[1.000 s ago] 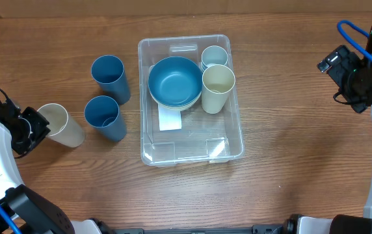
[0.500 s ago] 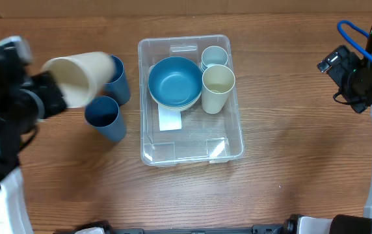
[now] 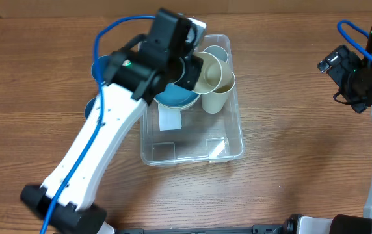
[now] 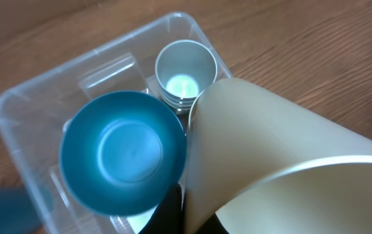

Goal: Pack container
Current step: 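Stack the cream cup into the cream cup in the bin, then grasp the back blue cup with the left gripper and lift it, then place the blue cup upright in the bin beside the cream cups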

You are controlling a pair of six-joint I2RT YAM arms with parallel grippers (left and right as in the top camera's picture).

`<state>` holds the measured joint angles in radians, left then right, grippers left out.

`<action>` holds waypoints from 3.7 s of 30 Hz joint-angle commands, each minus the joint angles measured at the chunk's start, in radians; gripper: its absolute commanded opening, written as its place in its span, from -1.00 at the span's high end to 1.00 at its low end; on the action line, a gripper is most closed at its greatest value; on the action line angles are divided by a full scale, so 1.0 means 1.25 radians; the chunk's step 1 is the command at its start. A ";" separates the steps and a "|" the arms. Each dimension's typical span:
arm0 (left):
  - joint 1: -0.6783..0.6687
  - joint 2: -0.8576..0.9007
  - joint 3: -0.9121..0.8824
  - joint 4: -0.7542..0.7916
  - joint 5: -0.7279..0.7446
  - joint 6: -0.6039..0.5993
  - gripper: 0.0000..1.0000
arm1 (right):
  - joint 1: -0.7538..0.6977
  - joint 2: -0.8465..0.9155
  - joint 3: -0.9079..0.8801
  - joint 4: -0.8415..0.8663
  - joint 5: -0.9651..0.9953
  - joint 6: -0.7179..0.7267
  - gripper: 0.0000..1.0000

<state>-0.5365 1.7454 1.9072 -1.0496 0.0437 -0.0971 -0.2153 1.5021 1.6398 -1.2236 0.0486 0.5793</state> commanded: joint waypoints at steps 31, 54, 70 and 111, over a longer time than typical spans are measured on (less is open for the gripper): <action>0.447 0.284 0.186 -0.244 -0.016 -0.156 -0.21 | 0.000 -0.006 0.003 0.002 0.002 0.001 -1.00; 0.435 0.184 0.210 -0.285 -0.072 -0.101 -0.42 | 0.000 -0.006 0.003 0.002 0.002 0.001 -1.00; 0.441 0.352 0.197 -0.270 -0.083 -0.123 0.60 | 0.000 -0.006 0.003 0.002 0.002 0.001 -1.00; -0.058 0.105 -0.112 -0.092 -0.075 -0.156 0.92 | 0.000 -0.006 0.003 0.002 0.002 0.001 -1.00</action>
<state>-0.6109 1.8343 1.7721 -1.2045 -0.0944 -0.2825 -0.2153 1.5021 1.6398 -1.2240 0.0486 0.5793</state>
